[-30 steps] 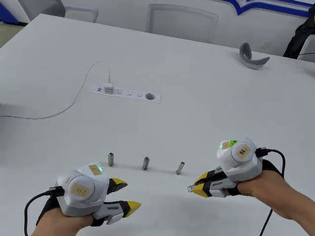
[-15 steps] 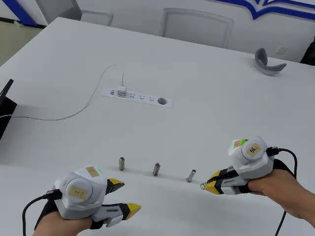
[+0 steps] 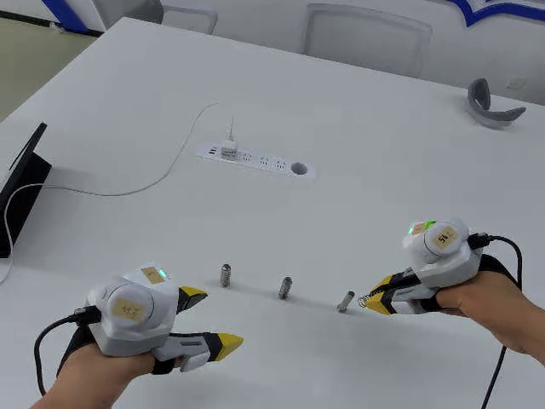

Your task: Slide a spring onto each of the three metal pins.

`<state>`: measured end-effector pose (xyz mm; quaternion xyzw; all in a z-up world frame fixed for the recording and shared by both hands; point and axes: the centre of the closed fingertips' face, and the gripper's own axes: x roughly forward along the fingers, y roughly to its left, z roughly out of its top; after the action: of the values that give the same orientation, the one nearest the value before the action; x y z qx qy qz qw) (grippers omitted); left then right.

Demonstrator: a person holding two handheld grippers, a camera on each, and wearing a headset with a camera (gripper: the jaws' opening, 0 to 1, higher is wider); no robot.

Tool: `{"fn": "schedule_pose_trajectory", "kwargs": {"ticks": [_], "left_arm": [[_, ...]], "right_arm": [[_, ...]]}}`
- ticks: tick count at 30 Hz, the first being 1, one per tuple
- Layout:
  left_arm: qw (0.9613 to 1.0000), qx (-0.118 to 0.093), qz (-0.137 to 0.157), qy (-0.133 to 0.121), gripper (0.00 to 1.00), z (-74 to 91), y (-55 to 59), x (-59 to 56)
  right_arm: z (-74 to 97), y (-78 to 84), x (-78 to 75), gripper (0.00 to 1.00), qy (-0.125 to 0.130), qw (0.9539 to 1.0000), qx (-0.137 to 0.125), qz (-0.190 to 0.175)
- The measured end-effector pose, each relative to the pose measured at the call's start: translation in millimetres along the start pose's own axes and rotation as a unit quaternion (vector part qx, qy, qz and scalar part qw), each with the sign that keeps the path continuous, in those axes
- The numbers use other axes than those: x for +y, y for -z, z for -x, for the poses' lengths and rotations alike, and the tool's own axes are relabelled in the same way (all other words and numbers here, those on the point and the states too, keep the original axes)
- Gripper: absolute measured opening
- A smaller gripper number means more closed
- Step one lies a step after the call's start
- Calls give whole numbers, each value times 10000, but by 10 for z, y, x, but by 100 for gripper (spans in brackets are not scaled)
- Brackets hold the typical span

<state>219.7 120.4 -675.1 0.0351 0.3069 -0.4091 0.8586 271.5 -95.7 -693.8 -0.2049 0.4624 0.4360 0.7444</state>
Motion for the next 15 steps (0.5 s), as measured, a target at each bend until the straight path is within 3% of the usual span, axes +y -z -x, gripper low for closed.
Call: {"fn": "schedule_pose_trajectory", "kwargs": {"ticks": [9,15], "left_arm": [[9999,2,138,-89,60,54,38,64],[9998,-6,159,-71,62,63,41,38]], "right_arm": [[-57,-73,-44,13,-25,9999,85,125],[-86,-85,-74,13,-45,9997,165,184]]}}
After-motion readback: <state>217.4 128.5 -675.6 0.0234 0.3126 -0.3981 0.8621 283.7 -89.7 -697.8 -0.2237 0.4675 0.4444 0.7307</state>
